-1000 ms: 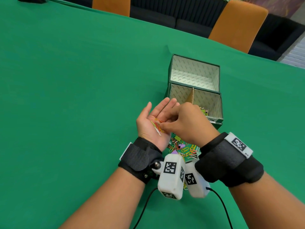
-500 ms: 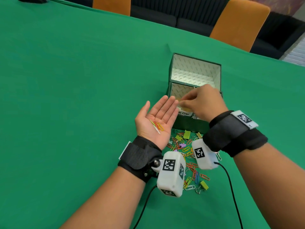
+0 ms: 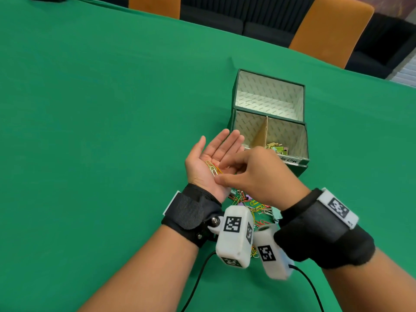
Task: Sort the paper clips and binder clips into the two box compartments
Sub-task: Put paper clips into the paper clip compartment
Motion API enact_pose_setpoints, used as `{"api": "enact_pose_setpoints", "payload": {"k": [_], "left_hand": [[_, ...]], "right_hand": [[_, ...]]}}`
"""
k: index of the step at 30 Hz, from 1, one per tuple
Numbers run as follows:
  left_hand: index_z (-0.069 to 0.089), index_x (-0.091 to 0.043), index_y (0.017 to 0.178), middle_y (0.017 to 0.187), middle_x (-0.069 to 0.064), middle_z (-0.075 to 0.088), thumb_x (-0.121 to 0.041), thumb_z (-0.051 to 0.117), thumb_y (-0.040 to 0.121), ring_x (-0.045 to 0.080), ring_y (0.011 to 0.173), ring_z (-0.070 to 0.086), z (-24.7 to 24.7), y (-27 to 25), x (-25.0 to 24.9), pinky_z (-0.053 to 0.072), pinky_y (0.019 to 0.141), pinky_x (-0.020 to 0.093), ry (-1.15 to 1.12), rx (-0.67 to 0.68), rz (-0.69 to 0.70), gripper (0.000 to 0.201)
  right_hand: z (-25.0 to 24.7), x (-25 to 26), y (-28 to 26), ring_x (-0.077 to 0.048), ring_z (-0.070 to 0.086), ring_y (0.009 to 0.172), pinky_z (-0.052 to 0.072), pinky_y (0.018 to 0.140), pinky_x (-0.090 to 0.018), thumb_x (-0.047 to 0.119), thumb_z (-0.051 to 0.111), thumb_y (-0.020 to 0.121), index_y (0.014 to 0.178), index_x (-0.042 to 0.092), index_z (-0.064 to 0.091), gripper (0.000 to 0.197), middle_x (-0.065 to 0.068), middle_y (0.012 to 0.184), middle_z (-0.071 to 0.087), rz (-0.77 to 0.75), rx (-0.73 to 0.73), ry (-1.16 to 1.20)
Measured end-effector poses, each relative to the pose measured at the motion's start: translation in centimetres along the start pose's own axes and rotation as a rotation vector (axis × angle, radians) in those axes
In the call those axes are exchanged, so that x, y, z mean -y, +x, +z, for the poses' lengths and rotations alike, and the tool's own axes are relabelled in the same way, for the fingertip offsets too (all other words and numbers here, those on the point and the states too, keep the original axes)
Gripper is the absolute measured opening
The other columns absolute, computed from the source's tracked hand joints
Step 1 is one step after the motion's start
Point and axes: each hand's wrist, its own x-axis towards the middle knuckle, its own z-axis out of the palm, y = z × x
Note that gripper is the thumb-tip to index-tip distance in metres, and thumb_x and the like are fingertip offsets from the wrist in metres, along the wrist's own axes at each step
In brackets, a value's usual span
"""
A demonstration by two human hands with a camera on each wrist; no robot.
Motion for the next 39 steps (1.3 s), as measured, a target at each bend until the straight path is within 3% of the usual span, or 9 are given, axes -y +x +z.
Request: {"api": "enact_pose_setpoints", "payload": {"k": [3,7,15,19,23,25,30,35,39], "left_hand": [[0.063,0.001,0.110,0.107,0.020,0.070,-0.039,0.039,0.096,0.029,0.096,0.069,0.1,-0.1,0.5,0.058,0.073,0.032,0.040,-0.003,-0.014,0.049],[0.063,0.000,0.113,0.107,0.017,0.070,-0.040,0.039,0.096,0.029,0.102,0.066,-0.1,-0.1,0.8,0.040,0.107,0.043,0.072,0.009,-0.001,0.050],[0.066,-0.001,0.111,0.109,0.017,0.070,-0.043,0.039,0.096,0.030,0.105,0.065,-0.3,0.0,0.7,0.038,0.109,0.045,0.093,0.015,0.006,0.052],[0.063,-0.001,0.110,0.102,0.017,0.071,-0.041,0.038,0.096,0.027,0.087,0.070,0.0,0.0,0.8,0.050,0.091,0.039,0.125,0.006,0.018,0.049],[0.065,-0.002,0.106,0.098,0.016,0.072,-0.034,0.042,0.095,0.026,0.087,0.068,0.0,0.1,0.5,0.050,0.086,0.035,0.138,-0.030,0.052,0.041],[0.066,-0.004,0.103,0.096,0.014,0.072,-0.033,0.042,0.095,0.026,0.090,0.069,-0.1,0.1,0.4,0.051,0.088,0.036,0.163,-0.046,0.062,0.039],[0.068,-0.008,0.095,0.077,0.007,0.068,-0.034,0.041,0.095,0.024,0.081,0.066,0.0,0.0,0.4,0.050,0.079,0.032,0.266,-0.093,0.100,0.038],[0.067,-0.009,0.091,0.071,0.004,0.064,-0.032,0.042,0.094,0.020,0.069,0.062,0.5,-0.5,0.2,0.048,0.068,0.029,0.319,-0.098,0.098,0.034],[0.067,-0.009,0.090,0.068,0.003,0.062,-0.026,0.045,0.093,0.019,0.063,0.059,1.5,-1.4,0.5,0.047,0.061,0.027,0.420,-0.049,0.071,0.028]], "right_hand": [[0.1,0.8,0.2,-0.009,0.063,0.074,0.038,0.059,-0.014,0.034,0.071,0.079,0.100,0.028,0.075,0.022,0.006,0.075,0.071,-0.016,0.007,-0.089],[0.5,1.4,0.9,-0.011,0.052,0.078,0.033,0.068,-0.019,0.029,0.064,0.083,0.106,0.029,0.072,0.024,0.005,0.081,0.068,-0.003,0.010,-0.208],[1.7,1.0,1.6,-0.015,0.055,0.079,0.036,0.063,-0.021,0.018,0.061,0.077,0.084,0.023,0.073,0.014,0.000,0.077,0.066,0.003,-0.057,-0.159],[0.9,0.0,1.3,0.000,0.059,0.063,0.036,0.055,-0.007,0.021,0.073,0.075,0.079,0.022,0.074,0.005,0.009,0.067,0.068,0.014,-0.055,0.050],[-0.9,-1.9,2.2,0.003,0.057,0.051,0.051,0.057,-0.018,0.018,0.077,0.076,0.069,0.026,0.071,0.012,0.008,0.060,0.067,0.085,-0.169,0.298],[-2.0,-2.9,3.1,-0.001,0.059,0.055,0.053,0.061,-0.024,0.023,0.078,0.076,0.072,0.025,0.070,0.009,0.007,0.064,0.068,0.114,-0.279,0.282],[-2.6,-4.2,5.3,-0.002,0.060,0.065,0.051,0.066,-0.019,0.027,0.076,0.079,0.080,0.023,0.072,0.006,0.009,0.071,0.066,0.170,-0.372,0.087],[-2.4,-4.3,6.0,-0.019,0.064,0.075,0.047,0.069,-0.026,0.040,0.067,0.087,0.080,0.023,0.073,0.019,-0.001,0.074,0.066,0.239,-0.103,-0.196],[-4.0,-4.0,3.5,-0.007,0.056,0.064,0.040,0.057,-0.021,0.038,0.058,0.094,0.089,0.021,0.073,0.023,0.008,0.069,0.063,0.196,-0.262,0.042]]}}
